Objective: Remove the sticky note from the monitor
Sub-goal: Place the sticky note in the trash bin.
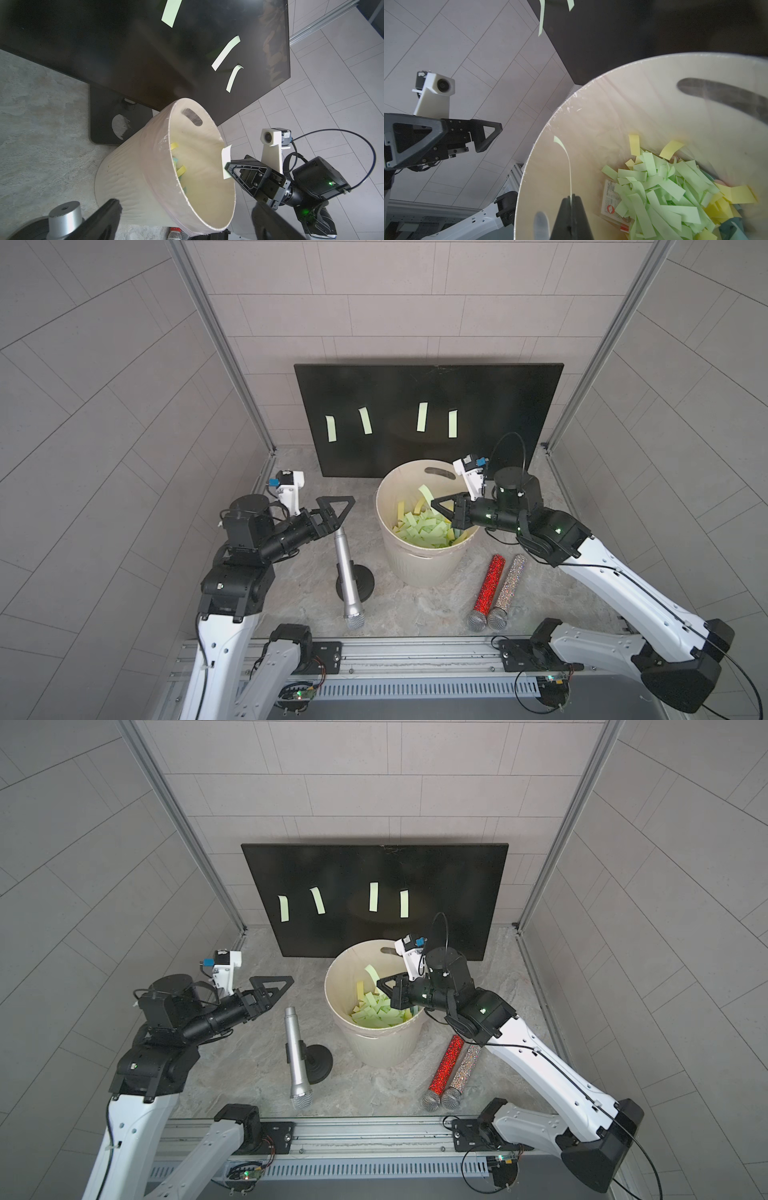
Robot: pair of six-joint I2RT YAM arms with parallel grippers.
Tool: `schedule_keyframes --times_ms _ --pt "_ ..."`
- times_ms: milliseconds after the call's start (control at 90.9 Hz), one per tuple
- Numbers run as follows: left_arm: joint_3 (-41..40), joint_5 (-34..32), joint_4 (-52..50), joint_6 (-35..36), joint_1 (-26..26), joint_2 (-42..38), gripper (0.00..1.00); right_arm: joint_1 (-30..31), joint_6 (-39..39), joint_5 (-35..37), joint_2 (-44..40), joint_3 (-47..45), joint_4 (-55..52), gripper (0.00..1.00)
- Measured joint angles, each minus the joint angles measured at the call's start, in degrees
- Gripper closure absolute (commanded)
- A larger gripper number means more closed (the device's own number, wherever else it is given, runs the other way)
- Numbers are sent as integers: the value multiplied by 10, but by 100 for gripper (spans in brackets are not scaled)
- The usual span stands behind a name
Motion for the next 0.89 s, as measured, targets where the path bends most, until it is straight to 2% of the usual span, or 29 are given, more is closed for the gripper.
schedule_keyframes --times_ms 308,892 --pt "0 0 0 0 0 0 0 3 -16 23 18 0 -21 79" --pt "-1 0 0 0 0 0 0 -9 -41 45 20 34 -35 67"
